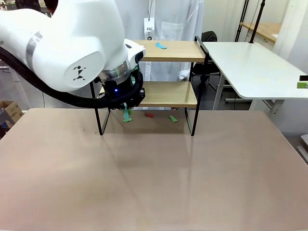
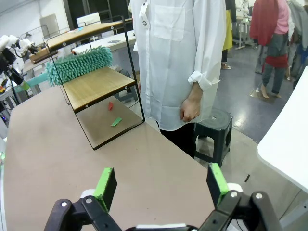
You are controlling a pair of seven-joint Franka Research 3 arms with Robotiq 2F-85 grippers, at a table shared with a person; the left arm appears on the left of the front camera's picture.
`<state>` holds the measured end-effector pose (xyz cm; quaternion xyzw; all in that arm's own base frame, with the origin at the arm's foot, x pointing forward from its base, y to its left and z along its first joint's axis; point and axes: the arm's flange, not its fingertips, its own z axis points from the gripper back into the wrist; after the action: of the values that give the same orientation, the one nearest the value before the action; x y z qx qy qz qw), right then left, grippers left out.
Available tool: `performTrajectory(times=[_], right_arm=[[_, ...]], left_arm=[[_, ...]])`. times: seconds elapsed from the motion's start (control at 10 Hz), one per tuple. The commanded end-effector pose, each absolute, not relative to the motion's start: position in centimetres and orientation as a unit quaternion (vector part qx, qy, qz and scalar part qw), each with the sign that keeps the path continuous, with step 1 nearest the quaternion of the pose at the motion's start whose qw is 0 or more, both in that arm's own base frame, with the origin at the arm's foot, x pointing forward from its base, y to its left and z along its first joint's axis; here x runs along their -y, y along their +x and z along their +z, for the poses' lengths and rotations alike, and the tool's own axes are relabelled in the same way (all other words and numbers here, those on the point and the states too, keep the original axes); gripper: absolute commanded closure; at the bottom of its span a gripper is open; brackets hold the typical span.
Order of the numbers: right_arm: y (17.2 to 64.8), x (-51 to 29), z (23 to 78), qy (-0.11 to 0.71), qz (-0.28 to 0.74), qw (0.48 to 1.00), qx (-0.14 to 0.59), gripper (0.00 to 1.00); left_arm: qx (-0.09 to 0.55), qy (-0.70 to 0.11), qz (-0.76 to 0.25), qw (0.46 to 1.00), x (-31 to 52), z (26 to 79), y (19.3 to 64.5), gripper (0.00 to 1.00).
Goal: Clean the shelf.
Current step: Clean the specific section of the Shelf indicated by the human with the Duster.
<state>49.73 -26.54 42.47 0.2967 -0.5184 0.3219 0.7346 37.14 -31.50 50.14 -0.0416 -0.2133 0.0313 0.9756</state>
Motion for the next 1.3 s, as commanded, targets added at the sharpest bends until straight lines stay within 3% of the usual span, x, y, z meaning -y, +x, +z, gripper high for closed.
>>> performTrajectory(times=[0.0, 0.6, 0.8, 0.9, 1.2], right_arm=[[49.7, 26.4, 42.7, 0.295, 0.324, 0.733, 0.52, 0.0], [49.7, 26.4, 42.7, 0.295, 0.324, 0.733, 0.52, 0.0], [49.7, 26.4, 42.7, 0.295, 0.324, 0.733, 0.52, 0.0], [49.7, 26.4, 42.7, 0.295, 0.324, 0.733, 0.52, 0.0], [49.7, 26.4, 42.7, 0.295, 0.324, 0.733, 0.52, 0.0]], left_arm=[[0.223, -0.003, 0.041, 0.974, 29.0, 50.3, 36.6, 0.87], [0.301, 0.116, 0.055, 0.945, 26.2, 52.0, 33.2, 0.87], [0.321, 0.1, 0.024, 0.942, 27.9, 52.8, 31.4, 0.87], [0.29, 0.096, 0.03, 0.952, 26.9, 52.3, 33.2, 0.87], [0.299, 0.099, 0.023, 0.949, 27.7, 52.5, 32.3, 0.87]])
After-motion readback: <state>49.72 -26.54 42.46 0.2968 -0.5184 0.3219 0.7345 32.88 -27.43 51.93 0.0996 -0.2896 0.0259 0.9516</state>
